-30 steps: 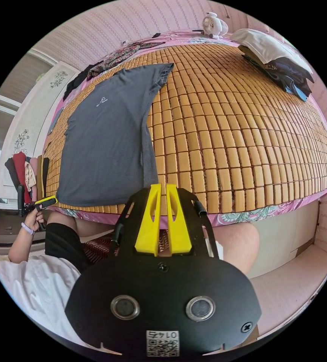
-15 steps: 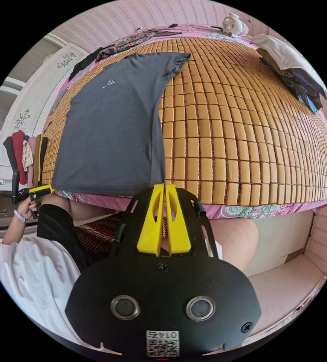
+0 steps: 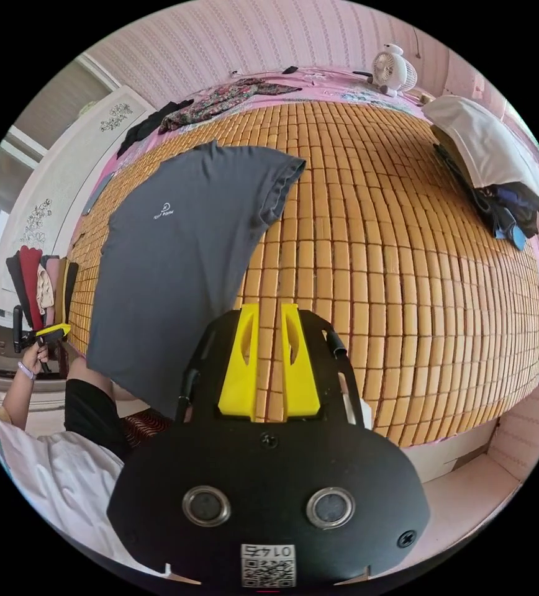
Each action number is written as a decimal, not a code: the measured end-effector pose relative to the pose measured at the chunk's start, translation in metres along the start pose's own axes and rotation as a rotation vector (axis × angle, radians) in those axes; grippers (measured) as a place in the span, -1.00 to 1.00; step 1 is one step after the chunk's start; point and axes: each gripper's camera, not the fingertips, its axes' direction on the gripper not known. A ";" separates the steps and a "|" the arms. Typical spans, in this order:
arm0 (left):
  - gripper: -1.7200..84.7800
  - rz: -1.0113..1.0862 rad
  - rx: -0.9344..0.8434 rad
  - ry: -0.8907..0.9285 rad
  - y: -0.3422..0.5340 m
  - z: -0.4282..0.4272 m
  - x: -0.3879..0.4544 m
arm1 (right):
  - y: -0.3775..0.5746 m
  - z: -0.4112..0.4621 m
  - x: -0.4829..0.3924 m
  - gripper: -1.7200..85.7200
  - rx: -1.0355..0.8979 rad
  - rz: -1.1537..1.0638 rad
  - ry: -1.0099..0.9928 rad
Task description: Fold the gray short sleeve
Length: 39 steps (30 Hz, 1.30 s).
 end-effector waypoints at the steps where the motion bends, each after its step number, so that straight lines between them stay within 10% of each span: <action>1: -0.91 -0.016 0.056 0.017 -0.025 -0.004 -0.005 | -0.022 0.004 0.000 -0.81 0.022 0.009 0.012; 14: -0.84 -0.119 0.141 -0.116 -0.236 0.052 -0.004 | -0.148 0.064 0.025 -0.82 0.068 0.224 0.101; 39: -0.98 -0.159 0.152 -0.114 -0.206 0.057 -0.020 | -0.100 0.103 0.002 -0.85 0.115 0.233 0.081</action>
